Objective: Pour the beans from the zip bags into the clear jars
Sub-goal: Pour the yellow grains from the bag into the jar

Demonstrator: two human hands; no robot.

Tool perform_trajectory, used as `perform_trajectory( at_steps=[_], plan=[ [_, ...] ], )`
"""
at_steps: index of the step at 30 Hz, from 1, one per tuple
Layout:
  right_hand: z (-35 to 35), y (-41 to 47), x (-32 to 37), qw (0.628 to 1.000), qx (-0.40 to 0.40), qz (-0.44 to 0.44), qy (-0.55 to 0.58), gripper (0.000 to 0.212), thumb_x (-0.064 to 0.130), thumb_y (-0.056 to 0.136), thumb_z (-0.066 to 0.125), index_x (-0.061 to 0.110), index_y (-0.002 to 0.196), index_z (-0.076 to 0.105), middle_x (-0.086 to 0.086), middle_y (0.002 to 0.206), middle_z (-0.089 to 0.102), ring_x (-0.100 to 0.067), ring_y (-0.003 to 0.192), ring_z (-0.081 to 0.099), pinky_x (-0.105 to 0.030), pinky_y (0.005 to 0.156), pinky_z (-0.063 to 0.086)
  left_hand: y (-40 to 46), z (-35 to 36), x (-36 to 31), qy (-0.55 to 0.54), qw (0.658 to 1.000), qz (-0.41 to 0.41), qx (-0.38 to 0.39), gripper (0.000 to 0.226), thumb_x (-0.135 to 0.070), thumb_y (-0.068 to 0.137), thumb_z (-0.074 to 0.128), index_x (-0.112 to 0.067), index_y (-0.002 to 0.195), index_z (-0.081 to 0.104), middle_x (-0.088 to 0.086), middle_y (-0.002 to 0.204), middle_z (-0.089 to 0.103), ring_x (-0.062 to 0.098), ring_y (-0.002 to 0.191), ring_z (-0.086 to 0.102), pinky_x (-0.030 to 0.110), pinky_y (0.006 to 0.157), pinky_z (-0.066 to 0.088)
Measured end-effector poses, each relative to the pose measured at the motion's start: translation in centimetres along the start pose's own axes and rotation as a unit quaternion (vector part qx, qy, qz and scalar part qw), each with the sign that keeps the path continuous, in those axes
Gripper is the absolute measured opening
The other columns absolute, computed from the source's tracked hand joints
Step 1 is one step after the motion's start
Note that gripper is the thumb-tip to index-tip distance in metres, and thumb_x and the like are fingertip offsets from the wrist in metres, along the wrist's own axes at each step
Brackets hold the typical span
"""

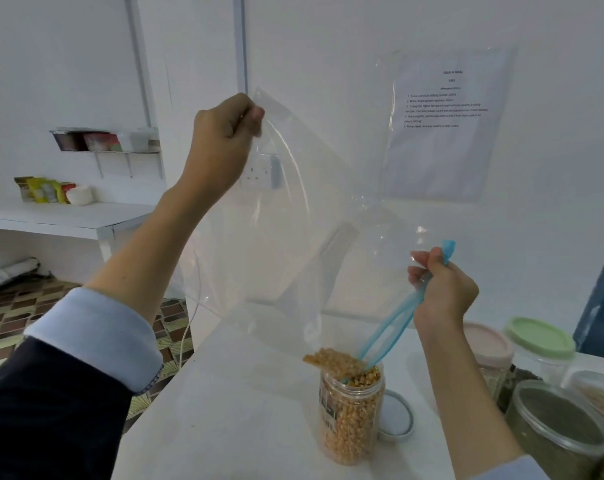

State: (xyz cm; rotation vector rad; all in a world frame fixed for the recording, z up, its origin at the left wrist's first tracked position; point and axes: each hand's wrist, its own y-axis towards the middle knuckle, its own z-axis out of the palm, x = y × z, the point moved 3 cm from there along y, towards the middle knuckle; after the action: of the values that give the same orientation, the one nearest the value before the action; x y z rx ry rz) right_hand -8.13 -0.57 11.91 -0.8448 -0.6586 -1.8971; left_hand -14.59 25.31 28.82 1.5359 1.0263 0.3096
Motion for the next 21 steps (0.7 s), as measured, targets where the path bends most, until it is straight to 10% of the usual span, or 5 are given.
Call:
perform_trajectory(
  at_steps=[7,13,21],
  plan=[
    [-0.9,0.2,-0.8,1.000,-0.012,0.025,0.013,0.025,0.015,0.095,0.059,0.009,0.071,0.064,0.007,0.056,0.067,-0.006,0.045,0.053,-0.019,0.054,0.051,-0.7,-0.4,1.6,-0.027,0.997,-0.048,0.052,0.040,-0.043,0.097,0.044,-0.005,0.095,0.056,0.000,0.068,0.054,0.013,0.061,0.050,0.025,0.060,0.042],
    [-1.6,0.5,-0.9,0.999,-0.014,0.033,0.025,0.026,0.014,0.095,0.058,0.007,0.071,0.064,0.005,0.056,0.067,-0.007,0.043,0.051,-0.018,0.053,0.049,-3.0,-2.6,5.0,-0.061,0.984,-0.126,0.114,0.050,-0.062,0.091,0.032,-0.020,0.097,0.059,0.001,0.079,0.068,0.016,0.075,0.066,0.033,0.072,0.051],
    [-2.1,1.0,-1.4,0.999,-0.025,0.026,0.020,0.027,0.014,0.095,0.058,0.007,0.070,0.064,0.005,0.059,0.068,-0.008,0.047,0.053,-0.021,0.056,0.050,-9.4,-4.5,11.2,-0.110,0.952,-0.221,0.182,0.111,-0.095,0.056,0.040,-0.007,0.122,0.052,0.004,0.104,0.069,0.014,0.096,0.066,0.034,0.087,0.050]
  ],
)
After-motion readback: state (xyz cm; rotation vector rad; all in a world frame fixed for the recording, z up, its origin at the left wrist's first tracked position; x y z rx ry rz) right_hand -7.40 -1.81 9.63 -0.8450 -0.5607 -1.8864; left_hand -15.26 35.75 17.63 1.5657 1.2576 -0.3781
